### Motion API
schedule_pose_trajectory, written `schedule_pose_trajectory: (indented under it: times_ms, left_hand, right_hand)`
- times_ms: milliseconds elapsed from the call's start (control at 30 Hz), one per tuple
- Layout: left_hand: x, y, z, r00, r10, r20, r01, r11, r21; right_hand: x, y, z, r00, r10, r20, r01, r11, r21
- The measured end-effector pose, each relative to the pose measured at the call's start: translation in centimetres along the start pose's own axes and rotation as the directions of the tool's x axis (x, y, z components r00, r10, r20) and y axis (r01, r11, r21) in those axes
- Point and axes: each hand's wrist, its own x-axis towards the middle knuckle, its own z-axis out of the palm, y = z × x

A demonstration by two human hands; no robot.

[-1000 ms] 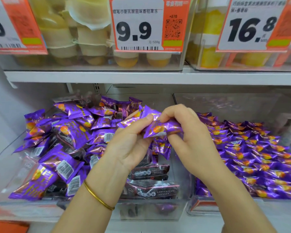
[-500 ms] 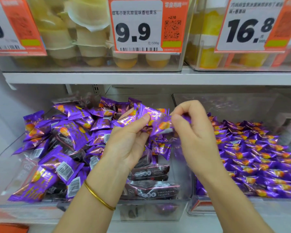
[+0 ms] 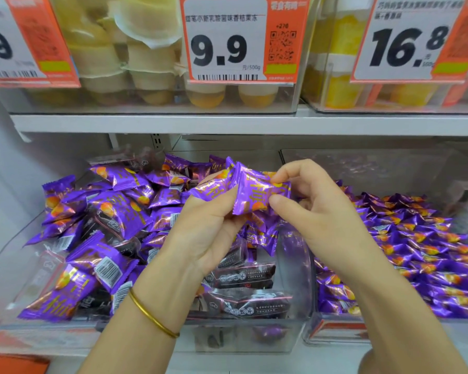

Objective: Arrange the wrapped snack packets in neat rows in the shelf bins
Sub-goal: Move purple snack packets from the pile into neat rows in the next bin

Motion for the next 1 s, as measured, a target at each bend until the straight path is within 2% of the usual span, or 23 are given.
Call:
schedule_pose_trajectory:
  times_ms: [100, 200, 300, 400, 467, 567, 700, 800, 933, 1000]
  left_hand:
    - [-0.3, 0.1, 0.3, 1.0, -0.01, 0.018, 0.01, 0.999, 0.038]
    - [-0.4, 0.1, 0.4, 0.999, -0.037, -0.025, 0.04, 0.992, 0.116]
    - [-0.2, 0.0, 0.0, 0.992, 0.001, -0.129, 0.045, 0.933, 0.357]
    - [-0.1, -0.1, -0.2, 0.987, 0.063, -0.149, 0.031, 0.833, 0.553]
    - [-0.1, -0.1, -0.2, 0.988, 0.062, -0.141, 0.035, 0.804, 0.594]
    - [0.0, -0.2, 0.1, 0.994, 0.099, -0.05, -0.054, 0.828, 0.559]
    - [0.2, -0.1, 0.0, 0.973, 0.218, -0.072, -0.151, 0.846, 0.511]
    - [0.2, 0.7, -0.1, 0.987, 0.154, 0.049, -0.16, 0.887, 0.433]
    - [-0.3, 0.8, -0.8, 0.964, 0.078, 0.255, -0.197, 0.853, 0.483]
    - [-0.5, 0.5, -0.8, 0.959, 0.096, 0.267, -0.216, 0.857, 0.469]
  right_hand:
    - [-0.1, -0.1, -0.1, 1.0, -0.003, -0.01, 0.004, 0.996, 0.09]
    - [0.2, 0.0, -0.3, 0.994, 0.059, -0.091, -0.032, 0.962, 0.271]
    - [0.5, 0.5, -0.9, 0.982, 0.097, -0.159, -0.031, 0.927, 0.373]
    - [0.5, 0.6, -1.4, 0.99, 0.094, -0.108, -0.042, 0.913, 0.407]
    - [0.4, 0.4, -1.5, 0.998, 0.055, -0.041, -0.035, 0.922, 0.385]
    - [0.1, 0.1, -1.5, 0.999, 0.011, 0.038, -0.022, 0.95, 0.311]
    - [0.0, 0.2, -1.6, 0.999, 0.001, 0.039, -0.012, 0.964, 0.266]
    - [0.0, 0.4, -1.4, 0.997, -0.07, 0.024, 0.064, 0.979, 0.195]
    - [-0.1, 0.5, -1.0, 0.989, -0.146, 0.008, 0.146, 0.989, 0.002]
    - [-0.1, 0.5, -0.9, 0.986, -0.168, 0.002, 0.168, 0.986, 0.01]
